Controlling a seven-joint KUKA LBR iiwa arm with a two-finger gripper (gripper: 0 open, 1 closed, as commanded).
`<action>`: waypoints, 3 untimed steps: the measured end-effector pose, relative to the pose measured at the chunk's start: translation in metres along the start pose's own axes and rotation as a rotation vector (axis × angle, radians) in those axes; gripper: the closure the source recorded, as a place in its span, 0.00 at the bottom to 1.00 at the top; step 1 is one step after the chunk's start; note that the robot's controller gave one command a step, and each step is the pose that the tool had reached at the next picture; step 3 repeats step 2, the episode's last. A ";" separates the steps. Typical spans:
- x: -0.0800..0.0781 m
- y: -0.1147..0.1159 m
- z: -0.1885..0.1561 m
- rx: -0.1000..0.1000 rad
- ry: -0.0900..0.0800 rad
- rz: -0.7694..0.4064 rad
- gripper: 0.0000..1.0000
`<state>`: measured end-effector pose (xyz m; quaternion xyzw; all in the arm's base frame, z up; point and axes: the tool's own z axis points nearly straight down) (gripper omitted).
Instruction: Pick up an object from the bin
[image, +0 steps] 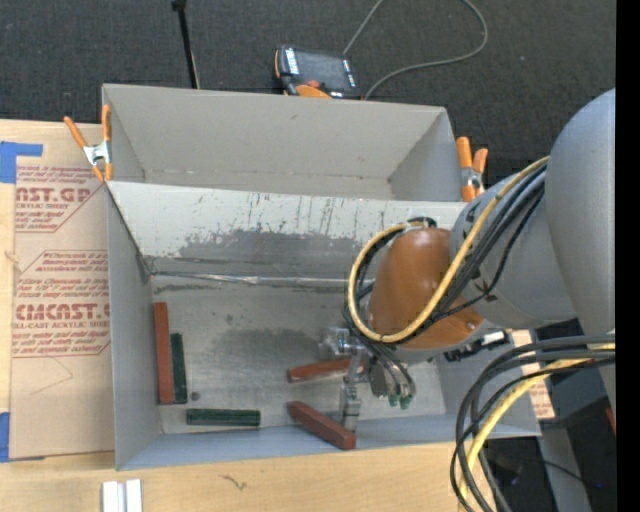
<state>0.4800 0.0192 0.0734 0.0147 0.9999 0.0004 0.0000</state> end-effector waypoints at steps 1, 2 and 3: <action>0.000 0.001 -0.003 0.000 0.000 -0.003 1.00; -0.040 -0.025 -0.192 0.000 -0.011 0.060 1.00; -0.040 -0.025 -0.192 0.000 -0.011 0.060 1.00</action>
Offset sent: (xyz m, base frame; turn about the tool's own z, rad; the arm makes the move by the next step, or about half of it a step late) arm 0.0000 0.0000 0.0000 0.0000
